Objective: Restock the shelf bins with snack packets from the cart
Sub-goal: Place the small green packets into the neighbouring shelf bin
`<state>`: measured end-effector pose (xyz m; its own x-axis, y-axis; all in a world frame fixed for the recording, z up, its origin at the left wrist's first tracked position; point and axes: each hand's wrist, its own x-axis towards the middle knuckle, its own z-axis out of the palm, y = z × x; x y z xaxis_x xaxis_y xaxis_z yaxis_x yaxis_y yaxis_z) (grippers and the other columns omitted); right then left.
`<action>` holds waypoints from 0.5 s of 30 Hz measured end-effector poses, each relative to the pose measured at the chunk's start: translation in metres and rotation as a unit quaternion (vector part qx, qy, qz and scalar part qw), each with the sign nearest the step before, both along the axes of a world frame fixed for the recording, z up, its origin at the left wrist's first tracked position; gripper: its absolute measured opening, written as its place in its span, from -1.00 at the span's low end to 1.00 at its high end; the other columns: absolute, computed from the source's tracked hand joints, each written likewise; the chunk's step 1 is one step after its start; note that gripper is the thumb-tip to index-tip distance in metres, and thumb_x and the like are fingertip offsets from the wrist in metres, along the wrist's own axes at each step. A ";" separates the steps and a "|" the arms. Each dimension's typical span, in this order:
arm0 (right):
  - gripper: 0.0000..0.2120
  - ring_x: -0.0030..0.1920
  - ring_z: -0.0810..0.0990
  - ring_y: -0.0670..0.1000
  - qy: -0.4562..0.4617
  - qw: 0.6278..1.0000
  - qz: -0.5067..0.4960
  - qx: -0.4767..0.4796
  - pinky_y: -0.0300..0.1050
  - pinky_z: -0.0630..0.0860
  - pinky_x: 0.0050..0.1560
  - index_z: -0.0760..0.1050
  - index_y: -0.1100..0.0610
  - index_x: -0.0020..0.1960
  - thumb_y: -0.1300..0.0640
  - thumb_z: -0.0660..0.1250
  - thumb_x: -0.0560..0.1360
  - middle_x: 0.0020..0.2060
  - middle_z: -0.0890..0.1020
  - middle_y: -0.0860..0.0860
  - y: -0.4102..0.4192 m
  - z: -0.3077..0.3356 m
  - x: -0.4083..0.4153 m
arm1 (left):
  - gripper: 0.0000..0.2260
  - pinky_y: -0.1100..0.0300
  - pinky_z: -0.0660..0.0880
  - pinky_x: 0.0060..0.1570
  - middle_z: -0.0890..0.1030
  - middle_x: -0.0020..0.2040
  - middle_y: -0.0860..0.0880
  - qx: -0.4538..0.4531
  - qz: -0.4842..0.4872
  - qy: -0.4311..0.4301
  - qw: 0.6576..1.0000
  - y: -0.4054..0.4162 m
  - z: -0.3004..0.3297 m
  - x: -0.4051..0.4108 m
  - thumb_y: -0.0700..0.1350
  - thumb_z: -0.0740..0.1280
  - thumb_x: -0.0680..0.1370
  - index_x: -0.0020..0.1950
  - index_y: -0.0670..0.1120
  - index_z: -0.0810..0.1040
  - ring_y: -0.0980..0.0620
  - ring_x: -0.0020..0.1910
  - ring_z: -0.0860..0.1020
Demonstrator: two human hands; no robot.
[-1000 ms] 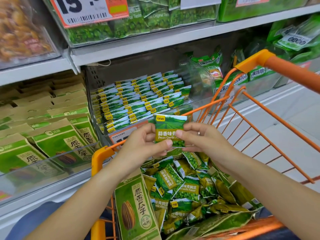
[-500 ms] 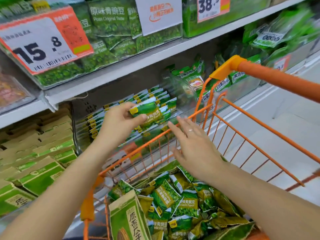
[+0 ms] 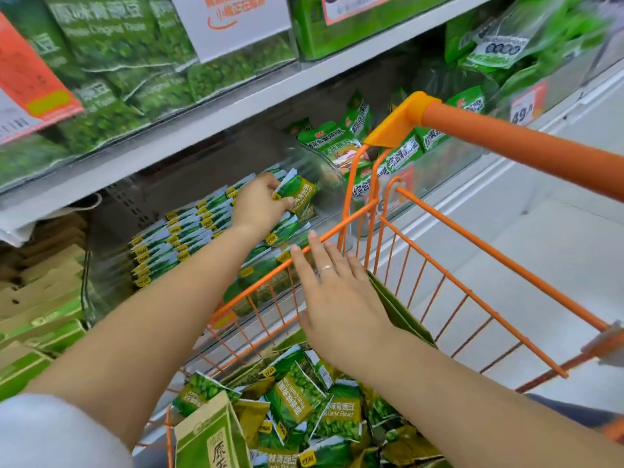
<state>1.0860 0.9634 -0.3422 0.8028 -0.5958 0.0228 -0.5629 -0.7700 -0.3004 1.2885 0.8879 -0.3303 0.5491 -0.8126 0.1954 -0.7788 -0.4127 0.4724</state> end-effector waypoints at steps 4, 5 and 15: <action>-0.23 0.54 -0.22 0.15 0.000 1.000 0.003 0.003 0.13 -0.21 0.49 -0.37 0.09 0.54 0.02 0.15 0.62 0.52 -0.34 0.14 -0.001 0.000 0.000 | -0.72 0.11 0.25 -0.27 0.42 -0.29 -0.06 0.091 -0.074 -0.150 0.982 0.000 0.011 -0.002 -0.05 0.40 0.53 -0.22 -0.12 0.36 -0.10 -0.18 0.41; -0.23 0.54 -0.22 0.15 0.000 1.000 0.003 0.004 0.13 -0.21 0.49 -0.37 0.09 0.54 0.02 0.15 0.62 0.51 -0.34 0.14 0.000 0.000 0.000 | -0.71 0.10 0.28 -0.25 0.40 -0.31 -0.05 0.121 -0.086 -0.160 0.976 -0.004 0.013 0.000 -0.03 0.37 0.55 -0.24 -0.11 0.35 -0.09 -0.12 0.41; -0.24 0.54 -0.15 0.14 -0.007 1.000 0.006 0.011 0.12 -0.18 0.50 -0.35 0.10 0.54 0.04 0.15 0.61 0.51 -0.34 0.15 0.000 0.001 0.001 | -0.81 0.12 0.24 -0.01 0.62 -0.05 0.05 0.133 -0.188 -0.244 0.942 -0.023 0.014 -0.009 -0.05 0.43 0.48 0.07 -0.01 0.55 -0.07 0.08 0.52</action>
